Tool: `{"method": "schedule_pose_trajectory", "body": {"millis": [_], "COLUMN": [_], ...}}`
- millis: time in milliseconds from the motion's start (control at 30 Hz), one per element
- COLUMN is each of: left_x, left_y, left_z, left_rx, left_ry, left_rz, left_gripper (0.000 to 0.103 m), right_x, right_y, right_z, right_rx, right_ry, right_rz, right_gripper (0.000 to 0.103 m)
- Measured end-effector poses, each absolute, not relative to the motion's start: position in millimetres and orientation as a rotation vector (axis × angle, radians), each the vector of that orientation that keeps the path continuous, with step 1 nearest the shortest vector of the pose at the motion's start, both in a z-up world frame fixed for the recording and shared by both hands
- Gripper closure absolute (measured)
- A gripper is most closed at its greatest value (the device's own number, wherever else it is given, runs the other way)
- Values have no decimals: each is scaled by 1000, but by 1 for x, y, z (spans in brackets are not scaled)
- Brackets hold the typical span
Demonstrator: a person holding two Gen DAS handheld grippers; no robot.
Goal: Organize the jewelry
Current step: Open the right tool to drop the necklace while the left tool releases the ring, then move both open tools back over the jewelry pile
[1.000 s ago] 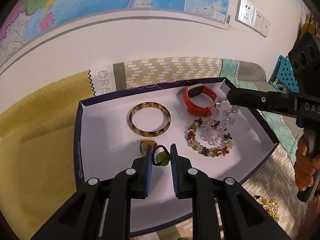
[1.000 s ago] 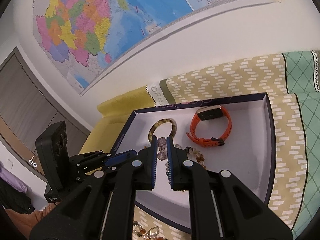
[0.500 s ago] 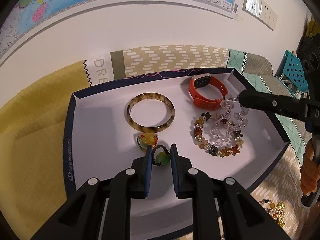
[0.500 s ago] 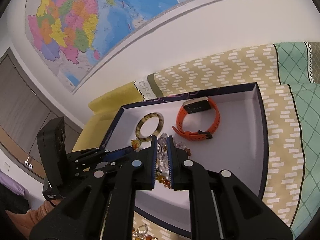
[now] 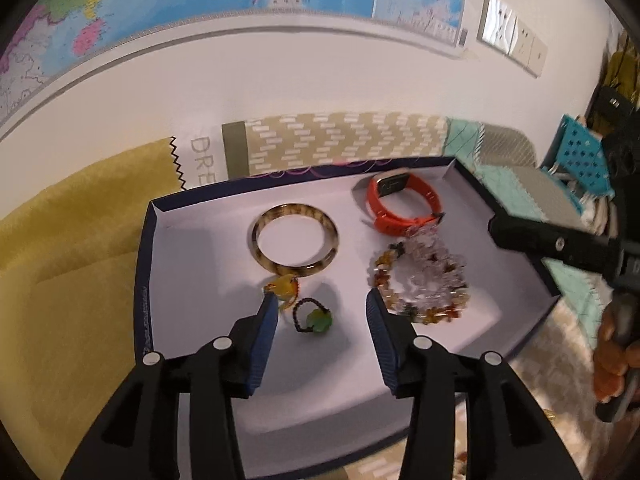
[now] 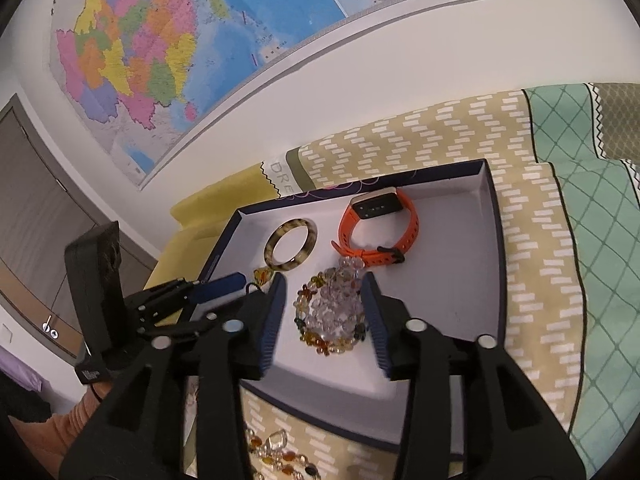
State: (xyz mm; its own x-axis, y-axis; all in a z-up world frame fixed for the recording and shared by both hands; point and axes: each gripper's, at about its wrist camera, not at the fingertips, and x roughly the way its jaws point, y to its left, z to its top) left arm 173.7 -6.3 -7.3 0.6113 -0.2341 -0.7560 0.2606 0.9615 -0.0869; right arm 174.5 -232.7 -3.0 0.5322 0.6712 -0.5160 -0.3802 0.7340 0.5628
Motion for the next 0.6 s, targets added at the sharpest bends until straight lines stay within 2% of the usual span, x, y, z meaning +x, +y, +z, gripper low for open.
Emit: {"method": "schedule_pose_trajectory", "body": {"millis": [200,333,600], "left_x": [154,128,78], "left_y": [4,10,16], "left_z": [14,32,27], "left_rx": [10,21,39], "left_ry": [800,735,723], "left_rz": [-283,-294,-338], "left_gripper": [54,53,50], "right_x": [149,124,55], "right_y": [-236,-236,-232], "right_z": [10,19,-7], "right_rx": [381,333,153], "right_ry": [752,724,780], "right_rz": [679,705,691], "right_gripper": [53,45,45]}}
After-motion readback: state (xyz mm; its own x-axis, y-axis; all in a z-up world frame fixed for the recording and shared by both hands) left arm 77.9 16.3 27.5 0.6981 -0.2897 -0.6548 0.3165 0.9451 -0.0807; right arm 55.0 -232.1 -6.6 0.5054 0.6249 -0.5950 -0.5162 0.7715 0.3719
